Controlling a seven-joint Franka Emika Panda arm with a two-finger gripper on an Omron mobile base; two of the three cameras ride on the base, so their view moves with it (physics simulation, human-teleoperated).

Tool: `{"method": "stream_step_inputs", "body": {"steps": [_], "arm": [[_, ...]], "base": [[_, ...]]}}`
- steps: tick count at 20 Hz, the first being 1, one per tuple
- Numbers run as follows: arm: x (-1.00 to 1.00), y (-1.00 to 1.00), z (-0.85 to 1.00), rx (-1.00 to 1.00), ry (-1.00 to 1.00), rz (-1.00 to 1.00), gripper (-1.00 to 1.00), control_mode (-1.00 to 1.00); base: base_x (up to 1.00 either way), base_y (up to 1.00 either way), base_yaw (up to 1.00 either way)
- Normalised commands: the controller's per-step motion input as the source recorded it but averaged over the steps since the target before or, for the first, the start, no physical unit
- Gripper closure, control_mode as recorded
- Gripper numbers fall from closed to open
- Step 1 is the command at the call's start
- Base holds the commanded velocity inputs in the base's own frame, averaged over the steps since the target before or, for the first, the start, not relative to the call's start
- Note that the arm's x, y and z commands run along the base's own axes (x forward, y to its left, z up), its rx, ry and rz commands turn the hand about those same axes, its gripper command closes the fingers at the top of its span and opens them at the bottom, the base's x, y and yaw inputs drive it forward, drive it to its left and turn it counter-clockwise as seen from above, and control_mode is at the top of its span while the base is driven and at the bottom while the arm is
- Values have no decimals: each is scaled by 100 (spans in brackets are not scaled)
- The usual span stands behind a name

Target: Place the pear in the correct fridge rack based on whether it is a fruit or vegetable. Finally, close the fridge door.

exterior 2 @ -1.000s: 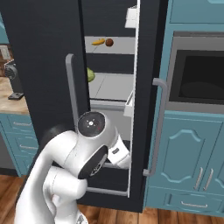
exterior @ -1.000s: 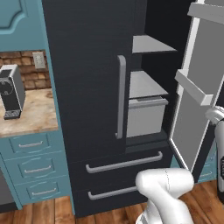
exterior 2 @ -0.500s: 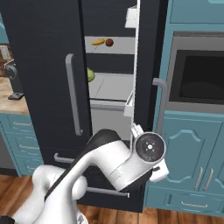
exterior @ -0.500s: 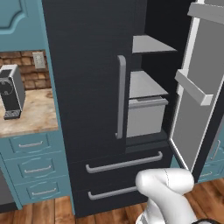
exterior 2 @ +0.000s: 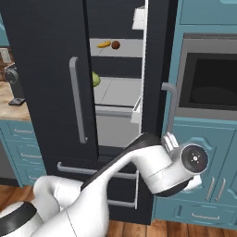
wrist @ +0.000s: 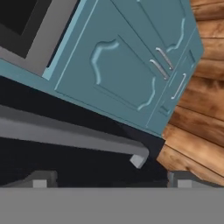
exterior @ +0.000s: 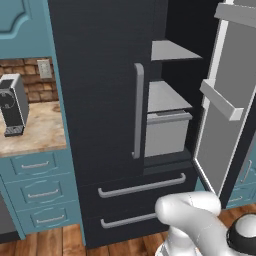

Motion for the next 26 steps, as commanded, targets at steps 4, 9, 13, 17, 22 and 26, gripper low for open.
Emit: {"method": "stream_step_inputs", "body": {"steps": [4, 9, 13, 17, 22, 26], "arm": [[33, -56, -26, 7, 0, 4, -100, -100], [39, -34, -40, 9, 0, 9, -100, -100], [39, -4, -33, 8, 0, 15, -100, -100], [32, -22, -27, 10, -4, 18, -100, -100], [13, -26, -40, 10, -8, 22, -100, -100], [36, -6, -19, 11, -2, 15, -100, -100]], "base": [[0, 0, 0], [0, 0, 0], [0, 0, 0], [0, 0, 0], [0, 0, 0], [0, 0, 0]]}}
